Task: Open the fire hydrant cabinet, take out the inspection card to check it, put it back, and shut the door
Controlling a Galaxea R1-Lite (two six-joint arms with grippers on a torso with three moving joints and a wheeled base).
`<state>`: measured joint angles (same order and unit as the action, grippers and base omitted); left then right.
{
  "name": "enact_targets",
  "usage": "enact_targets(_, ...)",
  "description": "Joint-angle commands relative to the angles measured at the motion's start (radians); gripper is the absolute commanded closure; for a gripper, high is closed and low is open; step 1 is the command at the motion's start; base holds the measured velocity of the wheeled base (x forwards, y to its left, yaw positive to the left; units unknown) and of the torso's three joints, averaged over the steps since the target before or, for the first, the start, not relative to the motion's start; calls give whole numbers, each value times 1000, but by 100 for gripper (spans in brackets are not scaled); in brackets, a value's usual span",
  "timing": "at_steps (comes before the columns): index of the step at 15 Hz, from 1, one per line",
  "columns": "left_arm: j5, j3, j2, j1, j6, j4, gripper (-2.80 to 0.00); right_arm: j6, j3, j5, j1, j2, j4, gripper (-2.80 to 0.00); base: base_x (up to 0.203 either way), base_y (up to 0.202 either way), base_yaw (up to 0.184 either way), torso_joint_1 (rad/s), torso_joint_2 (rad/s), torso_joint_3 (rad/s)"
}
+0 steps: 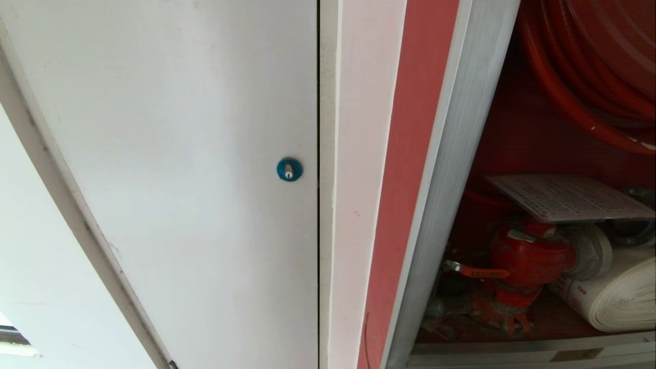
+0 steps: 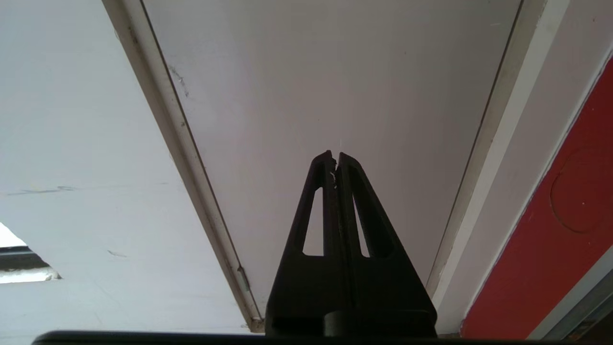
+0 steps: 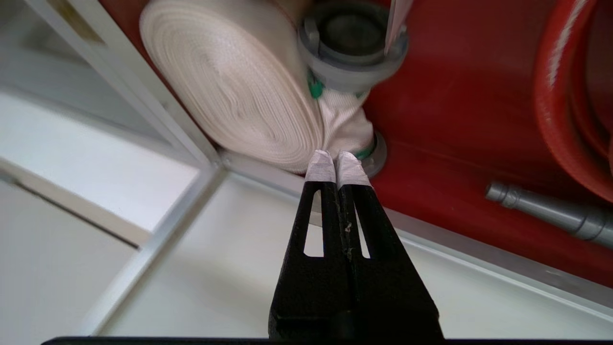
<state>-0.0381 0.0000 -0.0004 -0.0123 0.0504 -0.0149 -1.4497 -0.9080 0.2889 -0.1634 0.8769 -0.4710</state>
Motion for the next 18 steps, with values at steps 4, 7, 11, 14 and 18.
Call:
enact_targets(4, 0, 12, 0, 0, 0, 0, 0, -112, 23, -315, -258, 53, 45, 0, 0, 0, 0, 0, 0, 0)
enact_targets(7, 0, 12, 0, 0, 0, 0, 0, -155, 48, -355, -323, 58, 46, 0, 0, 0, 0, 0, 0, 0)
enact_targets(11, 0, 12, 0, 0, 0, 0, 0, -257, 49, -542, -483, 71, 47, 0, 0, 0, 0, 0, 0, 0)
enact_targets(14, 0, 12, 0, 0, 0, 0, 0, -290, 48, -637, -545, 77, 47, 0, 0, 0, 0, 0, 0, 0)
enact_targets(18, 0, 12, 0, 0, 0, 0, 0, -370, 51, -799, -669, 100, 66, -280, 0, 0, 0, 0, 0, 0)
